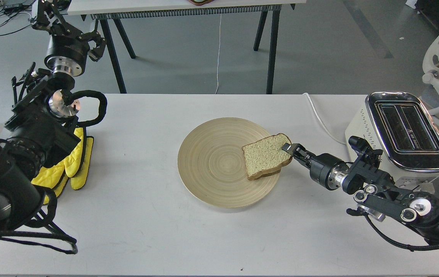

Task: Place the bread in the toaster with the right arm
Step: 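Lift the bread with the right gripper and carry it above the toaster, then lower the bread into the toaster slot and open the right gripper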

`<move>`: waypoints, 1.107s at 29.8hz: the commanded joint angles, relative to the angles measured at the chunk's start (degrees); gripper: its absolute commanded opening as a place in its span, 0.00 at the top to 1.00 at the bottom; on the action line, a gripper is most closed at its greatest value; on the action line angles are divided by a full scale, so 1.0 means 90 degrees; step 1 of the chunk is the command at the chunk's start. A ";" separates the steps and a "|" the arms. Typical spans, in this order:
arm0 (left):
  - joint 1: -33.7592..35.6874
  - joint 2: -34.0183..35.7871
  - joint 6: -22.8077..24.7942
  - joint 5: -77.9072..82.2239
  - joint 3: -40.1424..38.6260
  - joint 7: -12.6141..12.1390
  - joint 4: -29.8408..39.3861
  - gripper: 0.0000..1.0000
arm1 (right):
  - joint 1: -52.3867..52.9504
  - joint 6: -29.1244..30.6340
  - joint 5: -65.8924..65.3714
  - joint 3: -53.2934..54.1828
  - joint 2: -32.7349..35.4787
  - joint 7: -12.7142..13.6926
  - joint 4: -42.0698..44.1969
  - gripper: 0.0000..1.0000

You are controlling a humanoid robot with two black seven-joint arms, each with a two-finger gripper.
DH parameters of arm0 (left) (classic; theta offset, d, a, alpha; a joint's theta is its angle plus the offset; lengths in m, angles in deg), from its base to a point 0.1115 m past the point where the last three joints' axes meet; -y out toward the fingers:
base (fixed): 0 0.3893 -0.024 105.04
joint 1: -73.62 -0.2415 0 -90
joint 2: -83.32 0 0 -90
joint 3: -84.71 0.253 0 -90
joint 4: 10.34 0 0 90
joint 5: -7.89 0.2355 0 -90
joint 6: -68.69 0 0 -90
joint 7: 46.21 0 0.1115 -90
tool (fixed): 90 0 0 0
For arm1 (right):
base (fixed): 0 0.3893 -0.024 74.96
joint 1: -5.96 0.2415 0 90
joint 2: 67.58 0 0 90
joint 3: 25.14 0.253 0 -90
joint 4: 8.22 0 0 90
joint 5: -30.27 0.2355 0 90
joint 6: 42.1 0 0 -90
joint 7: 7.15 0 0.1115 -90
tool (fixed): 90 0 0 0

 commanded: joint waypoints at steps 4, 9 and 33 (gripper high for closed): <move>-0.0001 0.0000 0.0000 0.0000 0.0000 0.0000 0.0000 0.00 | 0.1052 0.0095 0.0021 0.0028 0.1958 0.0000 -0.1354 0.99; -0.0001 0.0000 0.0000 0.0000 0.0009 0.0000 0.0000 0.00 | 0.1649 0.0105 -0.0009 -0.0001 0.3365 0.0049 -0.2127 0.99; -0.0001 -0.0010 0.0000 0.0000 0.0019 0.0000 0.0000 0.00 | 0.1855 0.0652 -0.1776 -0.1036 0.4677 0.0342 -0.1503 0.98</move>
